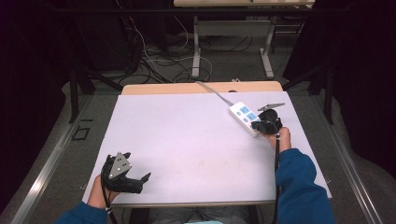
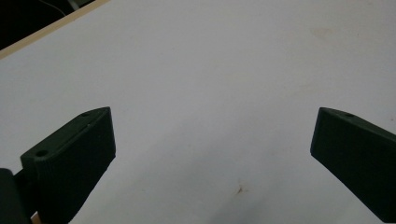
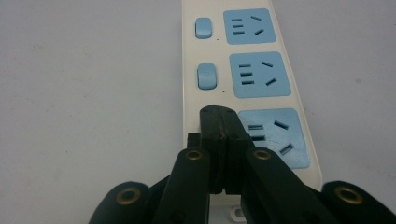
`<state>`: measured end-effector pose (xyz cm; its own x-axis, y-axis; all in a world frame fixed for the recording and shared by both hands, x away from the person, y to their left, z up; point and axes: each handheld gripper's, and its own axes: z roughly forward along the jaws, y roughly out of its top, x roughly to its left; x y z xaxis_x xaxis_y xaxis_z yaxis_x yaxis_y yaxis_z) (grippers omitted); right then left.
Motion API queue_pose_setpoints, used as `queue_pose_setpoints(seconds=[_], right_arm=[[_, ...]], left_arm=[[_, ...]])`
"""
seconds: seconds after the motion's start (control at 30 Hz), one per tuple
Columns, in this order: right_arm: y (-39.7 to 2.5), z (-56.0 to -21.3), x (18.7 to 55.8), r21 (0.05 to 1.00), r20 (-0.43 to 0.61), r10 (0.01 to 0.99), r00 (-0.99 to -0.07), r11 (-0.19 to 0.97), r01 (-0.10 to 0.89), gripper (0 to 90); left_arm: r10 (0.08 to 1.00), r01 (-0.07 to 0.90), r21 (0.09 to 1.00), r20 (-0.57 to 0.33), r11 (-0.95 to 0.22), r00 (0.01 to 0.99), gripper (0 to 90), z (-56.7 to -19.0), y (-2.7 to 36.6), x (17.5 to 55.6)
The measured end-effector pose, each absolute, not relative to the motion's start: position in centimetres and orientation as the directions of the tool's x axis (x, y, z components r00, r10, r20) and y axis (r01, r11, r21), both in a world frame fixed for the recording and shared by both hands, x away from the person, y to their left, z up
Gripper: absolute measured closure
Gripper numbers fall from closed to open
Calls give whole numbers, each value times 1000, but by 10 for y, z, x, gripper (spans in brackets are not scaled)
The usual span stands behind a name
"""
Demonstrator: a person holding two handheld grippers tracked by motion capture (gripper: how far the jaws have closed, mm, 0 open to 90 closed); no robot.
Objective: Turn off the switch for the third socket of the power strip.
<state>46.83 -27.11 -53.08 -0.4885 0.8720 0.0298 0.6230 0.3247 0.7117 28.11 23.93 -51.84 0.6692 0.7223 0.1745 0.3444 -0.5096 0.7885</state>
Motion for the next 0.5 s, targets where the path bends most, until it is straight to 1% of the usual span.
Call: queue_pose_setpoints(seconds=[0.23, 0.33, 0.5], right_arm=[[-271, -531, 468, 711, 24, 872, -488, 328, 621, 900], [-271, -531, 468, 710, 43, 873, -485, 315, 630, 900], [-271, -531, 468, 711, 28, 872, -489, 326, 623, 900]], left_arm=[[722, 345, 788, 173, -509, 670, 2, -519, 239, 282], [724, 345, 790, 173, -507, 668, 2, -519, 239, 282], [725, 345, 791, 173, -506, 666, 2, -518, 240, 281]])
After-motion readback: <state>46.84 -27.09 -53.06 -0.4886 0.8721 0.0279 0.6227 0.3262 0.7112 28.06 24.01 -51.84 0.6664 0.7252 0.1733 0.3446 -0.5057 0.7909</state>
